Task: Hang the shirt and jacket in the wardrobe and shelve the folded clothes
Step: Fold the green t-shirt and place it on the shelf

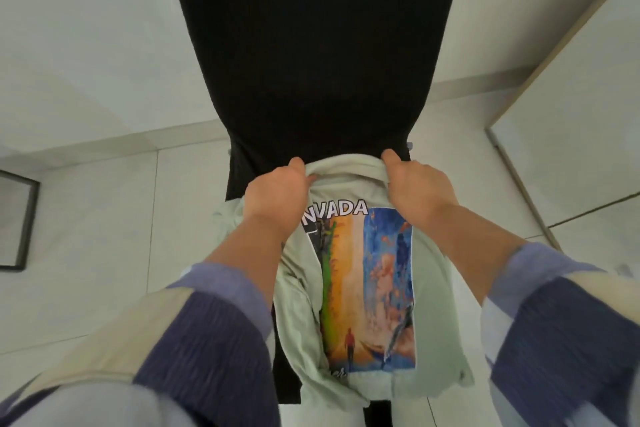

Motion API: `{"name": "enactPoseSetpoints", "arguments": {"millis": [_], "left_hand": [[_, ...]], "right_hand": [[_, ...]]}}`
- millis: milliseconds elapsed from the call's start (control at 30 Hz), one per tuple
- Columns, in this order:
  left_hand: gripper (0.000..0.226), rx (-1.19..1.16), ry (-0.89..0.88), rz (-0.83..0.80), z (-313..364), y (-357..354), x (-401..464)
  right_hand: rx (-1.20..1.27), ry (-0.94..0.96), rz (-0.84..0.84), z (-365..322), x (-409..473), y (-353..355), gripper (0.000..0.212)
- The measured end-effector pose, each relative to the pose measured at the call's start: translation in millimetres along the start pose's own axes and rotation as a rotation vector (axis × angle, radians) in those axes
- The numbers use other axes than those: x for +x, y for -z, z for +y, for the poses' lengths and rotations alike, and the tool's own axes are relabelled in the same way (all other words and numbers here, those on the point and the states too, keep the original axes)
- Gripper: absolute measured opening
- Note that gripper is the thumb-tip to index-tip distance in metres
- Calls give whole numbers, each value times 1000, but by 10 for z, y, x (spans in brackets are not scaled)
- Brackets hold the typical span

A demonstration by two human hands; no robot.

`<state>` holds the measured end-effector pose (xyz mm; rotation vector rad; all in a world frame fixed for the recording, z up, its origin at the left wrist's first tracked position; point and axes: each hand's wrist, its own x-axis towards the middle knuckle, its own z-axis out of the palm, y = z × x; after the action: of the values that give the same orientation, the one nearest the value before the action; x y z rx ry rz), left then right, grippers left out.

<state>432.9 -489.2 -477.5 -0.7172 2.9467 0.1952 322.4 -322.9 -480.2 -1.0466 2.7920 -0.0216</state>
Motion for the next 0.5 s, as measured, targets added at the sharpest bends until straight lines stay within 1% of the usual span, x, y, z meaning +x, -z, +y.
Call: {"name": "enactPoseSetpoints", "arguments": {"millis": [167,267,400,500], "left_hand": [[36,-46,33,-44,201,755,-695],[35,-74,10,-25,317,1198,-1140],[33,-104,-2,52,393,1799,-1606],[33,-90,-39,173,434,2308,-1783]], "right_hand": [[-33,-30,51,-142,-735,781,35],[-35,-47,99,-190,-1155,1253,32],[-54,-32,203,-289,-1611,1879,26],[-48,-33,308,-318,-1864,2400,23]]}}
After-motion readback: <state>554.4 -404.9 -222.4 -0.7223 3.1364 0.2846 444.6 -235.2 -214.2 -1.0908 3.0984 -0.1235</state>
